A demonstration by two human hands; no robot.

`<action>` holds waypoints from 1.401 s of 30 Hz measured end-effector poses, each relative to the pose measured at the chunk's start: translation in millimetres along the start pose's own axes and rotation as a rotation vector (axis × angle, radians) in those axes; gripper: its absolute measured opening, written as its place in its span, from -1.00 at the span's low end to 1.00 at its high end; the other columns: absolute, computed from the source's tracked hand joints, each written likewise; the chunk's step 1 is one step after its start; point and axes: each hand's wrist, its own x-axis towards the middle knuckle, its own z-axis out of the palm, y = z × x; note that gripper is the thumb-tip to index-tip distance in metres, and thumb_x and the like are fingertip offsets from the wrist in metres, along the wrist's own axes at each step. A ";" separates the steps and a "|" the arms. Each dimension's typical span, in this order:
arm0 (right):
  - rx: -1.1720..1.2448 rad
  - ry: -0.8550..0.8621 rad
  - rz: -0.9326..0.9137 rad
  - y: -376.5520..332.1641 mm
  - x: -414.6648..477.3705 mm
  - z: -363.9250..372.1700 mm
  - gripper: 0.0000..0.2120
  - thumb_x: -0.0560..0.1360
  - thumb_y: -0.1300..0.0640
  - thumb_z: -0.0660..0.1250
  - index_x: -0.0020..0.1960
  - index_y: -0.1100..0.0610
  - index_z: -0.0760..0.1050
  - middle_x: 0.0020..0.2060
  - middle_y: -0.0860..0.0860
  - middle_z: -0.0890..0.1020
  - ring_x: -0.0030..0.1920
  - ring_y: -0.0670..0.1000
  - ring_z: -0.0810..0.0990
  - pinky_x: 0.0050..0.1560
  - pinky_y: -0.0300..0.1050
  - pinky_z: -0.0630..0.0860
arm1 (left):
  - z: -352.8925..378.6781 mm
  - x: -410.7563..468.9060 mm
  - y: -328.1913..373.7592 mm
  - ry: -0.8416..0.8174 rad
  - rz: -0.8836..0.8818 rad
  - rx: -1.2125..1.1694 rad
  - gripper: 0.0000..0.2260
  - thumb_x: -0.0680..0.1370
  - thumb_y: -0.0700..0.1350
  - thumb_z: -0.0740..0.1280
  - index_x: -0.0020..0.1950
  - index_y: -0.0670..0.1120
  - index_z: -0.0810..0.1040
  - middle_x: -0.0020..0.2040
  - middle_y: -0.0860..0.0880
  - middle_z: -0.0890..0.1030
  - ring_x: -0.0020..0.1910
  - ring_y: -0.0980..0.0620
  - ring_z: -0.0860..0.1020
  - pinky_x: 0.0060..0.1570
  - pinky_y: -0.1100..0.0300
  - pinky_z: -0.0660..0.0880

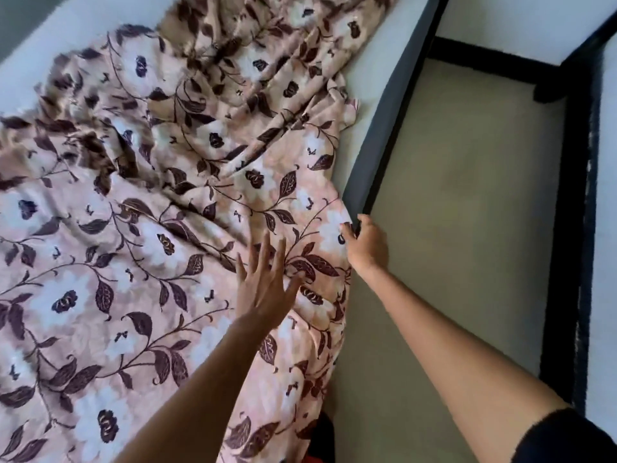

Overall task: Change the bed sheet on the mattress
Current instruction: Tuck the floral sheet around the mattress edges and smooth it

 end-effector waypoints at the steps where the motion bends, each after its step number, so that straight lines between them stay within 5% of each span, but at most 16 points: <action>1: -0.050 -0.004 0.013 -13.2 13.3 3.0 -0.55 0.53 -0.05 0.29 0.33 0.16 0.40 0.19 0.19 0.52 0.21 0.20 0.47 0.14 0.02 0.38 | -6.5 17.9 0.3 0.000 0.026 0.020 -0.23 0.39 0.34 -0.31 0.54 0.03 -0.17 0.51 -0.05 -0.29 0.44 -0.04 -0.37 0.37 -0.04 -0.35; 5: -0.332 0.024 0.016 -36.2 48.3 3.9 -0.84 0.56 0.16 0.24 0.10 0.13 0.52 0.07 0.13 0.60 0.11 0.16 0.53 0.05 -0.03 0.37 | -25.3 80.4 -1.8 0.007 0.118 0.059 -0.27 0.44 0.32 -0.27 0.55 0.01 -0.13 0.54 -0.10 -0.18 0.49 -0.12 -0.27 0.43 -0.08 -0.28; 8: -0.491 0.054 0.020 -9.8 59.7 -25.2 -0.82 0.47 0.27 0.25 0.06 0.17 0.51 0.01 0.13 0.60 0.07 0.15 0.54 0.07 -0.02 0.32 | -34.2 105.0 -4.5 -0.015 0.119 0.046 -0.28 0.43 0.30 -0.26 0.54 0.01 -0.14 0.54 -0.09 -0.19 0.45 -0.07 -0.34 0.41 -0.08 -0.29; 11: -0.496 0.135 0.323 43.3 67.5 -72.2 -0.77 0.44 0.15 0.34 0.03 0.26 0.50 0.01 0.25 0.59 0.05 0.25 0.55 0.09 0.06 0.36 | -39.6 120.0 -5.5 0.021 0.116 0.049 -0.31 0.49 0.26 -0.14 0.54 -0.06 0.05 0.54 -0.14 -0.02 0.49 -0.16 -0.15 0.41 -0.18 -0.16; 14: -0.435 0.061 0.503 60.8 74.8 -91.0 -0.75 0.38 0.11 0.43 -0.08 0.28 0.54 -0.08 0.27 0.62 -0.06 0.24 0.60 -0.11 -0.02 0.48 | -43.6 135.0 -9.5 -0.019 0.106 0.078 -0.31 0.46 0.31 -0.26 0.52 -0.01 -0.17 0.51 -0.10 -0.22 0.45 -0.15 -0.30 0.38 -0.13 -0.32; 16: -0.378 0.078 0.380 43.3 89.7 -81.7 -0.78 0.38 0.16 0.43 -0.08 0.30 0.53 -0.10 0.28 0.60 -0.09 0.24 0.58 -0.20 -0.05 0.45 | -45.6 143.8 -12.5 -0.034 0.092 0.064 -0.31 0.43 0.32 -0.32 0.49 0.02 -0.27 0.48 -0.06 -0.32 0.43 -0.13 -0.37 0.37 -0.10 -0.38; 19: -0.237 0.221 0.135 -9.2 123.7 -57.9 -0.80 0.50 0.17 0.29 0.05 0.28 0.50 0.02 0.25 0.54 0.07 0.24 0.48 0.00 0.04 0.40 | -45.3 151.6 -15.0 -0.002 0.092 0.049 -0.33 0.47 0.30 -0.24 0.51 0.02 -0.19 0.52 -0.06 -0.20 0.47 -0.14 -0.29 0.37 -0.10 -0.36; 23: -0.329 0.218 -0.143 -87.3 181.3 -30.2 -0.58 0.54 0.00 0.26 0.30 0.23 0.36 0.20 0.18 0.48 0.21 0.18 0.41 0.12 0.03 0.36 | -54.0 164.3 -21.2 0.010 0.080 0.040 -0.31 0.47 0.28 -0.23 0.54 0.00 -0.08 0.55 -0.09 -0.11 0.51 -0.14 -0.20 0.39 -0.10 -0.32; 26: -0.528 0.174 -0.170 -112.1 218.3 -25.7 -0.62 0.56 0.16 0.22 0.35 0.21 0.33 0.22 0.16 0.50 0.21 0.18 0.43 0.12 0.03 0.37 | -62.3 178.8 -21.8 -0.006 0.052 0.052 -0.27 0.41 0.30 -0.33 0.53 0.01 -0.18 0.54 -0.10 -0.17 0.50 -0.13 -0.23 0.39 -0.11 -0.31; 29: -0.693 0.083 -0.227 -116.7 238.6 -38.7 -0.73 0.54 0.35 0.14 0.15 0.23 0.52 0.09 0.18 0.59 0.11 0.17 0.55 0.01 -0.03 0.42 | -67.0 192.3 -19.0 -0.006 0.016 0.054 -0.28 0.40 0.30 -0.36 0.51 0.01 -0.23 0.55 -0.11 -0.17 0.51 -0.15 -0.22 0.39 -0.11 -0.31; 33: -0.926 0.004 -0.209 -72.1 259.0 -90.6 -0.81 0.48 0.33 0.26 0.05 0.22 0.58 -0.03 0.15 0.63 0.01 0.14 0.60 -0.08 -0.10 0.43 | -74.7 207.8 -3.8 -0.013 -0.009 0.061 -0.25 0.41 0.32 -0.36 0.54 0.00 -0.16 0.55 -0.09 -0.16 0.51 -0.15 -0.20 0.40 -0.12 -0.28; 38: -0.853 -0.062 0.149 0.0 298.1 -145.8 -0.76 0.49 0.21 0.29 0.14 0.21 0.55 0.04 0.20 0.60 0.09 0.20 0.56 0.10 0.02 0.49 | -93.5 247.0 31.6 -0.034 -0.036 0.026 -0.28 0.46 0.33 -0.25 0.55 0.01 -0.13 0.54 -0.09 -0.18 0.51 -0.14 -0.21 0.40 -0.09 -0.29; 42: -0.633 0.025 0.010 -35.6 330.6 -131.7 -0.56 0.45 0.02 0.38 0.21 0.24 0.42 0.15 0.18 0.49 0.16 0.17 0.44 0.12 0.02 0.38 | -101.8 292.7 63.2 -0.019 -0.024 0.040 -0.34 0.53 0.29 -0.11 0.55 -0.02 -0.01 0.55 -0.14 -0.06 0.51 -0.21 -0.10 0.42 -0.17 -0.18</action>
